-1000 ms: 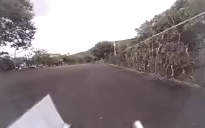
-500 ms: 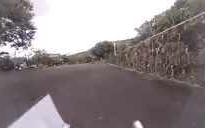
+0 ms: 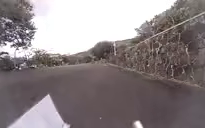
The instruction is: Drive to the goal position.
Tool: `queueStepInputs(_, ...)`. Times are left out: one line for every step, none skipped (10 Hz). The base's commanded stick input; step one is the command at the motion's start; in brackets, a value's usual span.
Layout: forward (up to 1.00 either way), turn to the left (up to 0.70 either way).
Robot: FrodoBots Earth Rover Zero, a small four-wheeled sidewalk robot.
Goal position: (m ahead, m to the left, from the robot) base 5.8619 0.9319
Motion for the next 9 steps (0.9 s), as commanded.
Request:
queueStepInputs(1.00,0.00)
queueStepInputs(1.00,-0.40)
queueStepInputs(1.00,-0.40)
queueStepInputs(1.00,-0.40)
queueStepInputs(1.00,-0.40)
queueStepInputs(1.00,-0.40)
queueStepInputs(1.00,-0.40)
queueStepInputs(1.00,-0.40)
queueStepInputs(1.00,-0.40)
